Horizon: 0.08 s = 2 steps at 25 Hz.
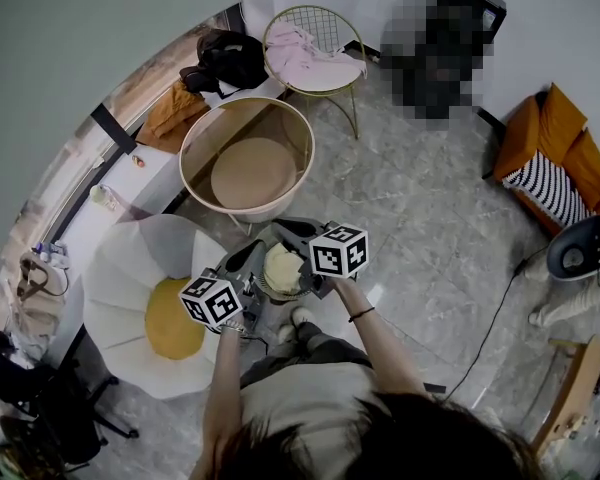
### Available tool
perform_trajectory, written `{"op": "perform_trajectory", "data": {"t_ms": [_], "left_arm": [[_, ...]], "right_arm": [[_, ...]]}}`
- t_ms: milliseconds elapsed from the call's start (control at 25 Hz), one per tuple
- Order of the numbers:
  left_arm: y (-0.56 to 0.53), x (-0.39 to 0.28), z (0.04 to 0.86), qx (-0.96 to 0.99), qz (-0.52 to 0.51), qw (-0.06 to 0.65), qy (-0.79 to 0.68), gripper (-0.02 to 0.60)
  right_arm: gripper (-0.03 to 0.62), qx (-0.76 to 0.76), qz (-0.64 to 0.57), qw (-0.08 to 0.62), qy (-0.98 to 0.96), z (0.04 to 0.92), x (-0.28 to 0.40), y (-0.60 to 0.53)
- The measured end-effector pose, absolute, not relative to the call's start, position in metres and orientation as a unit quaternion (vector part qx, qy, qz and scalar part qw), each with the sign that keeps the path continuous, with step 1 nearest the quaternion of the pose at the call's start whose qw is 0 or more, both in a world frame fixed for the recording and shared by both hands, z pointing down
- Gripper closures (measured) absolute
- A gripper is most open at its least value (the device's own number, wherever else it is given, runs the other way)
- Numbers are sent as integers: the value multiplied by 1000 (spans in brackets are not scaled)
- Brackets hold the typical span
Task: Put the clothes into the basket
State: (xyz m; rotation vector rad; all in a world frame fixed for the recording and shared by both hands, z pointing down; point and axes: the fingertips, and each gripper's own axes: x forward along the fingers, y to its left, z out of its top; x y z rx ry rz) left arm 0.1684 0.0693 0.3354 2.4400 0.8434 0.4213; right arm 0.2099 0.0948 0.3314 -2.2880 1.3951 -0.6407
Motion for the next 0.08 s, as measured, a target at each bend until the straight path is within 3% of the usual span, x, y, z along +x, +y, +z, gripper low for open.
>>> {"op": "perform_trajectory", "data": {"t_ms": [80], "left_arm": [[71, 168, 336, 901, 155, 260, 311, 571]], "right_arm": [[585, -815, -229, 193, 496, 332, 210, 97]]}}
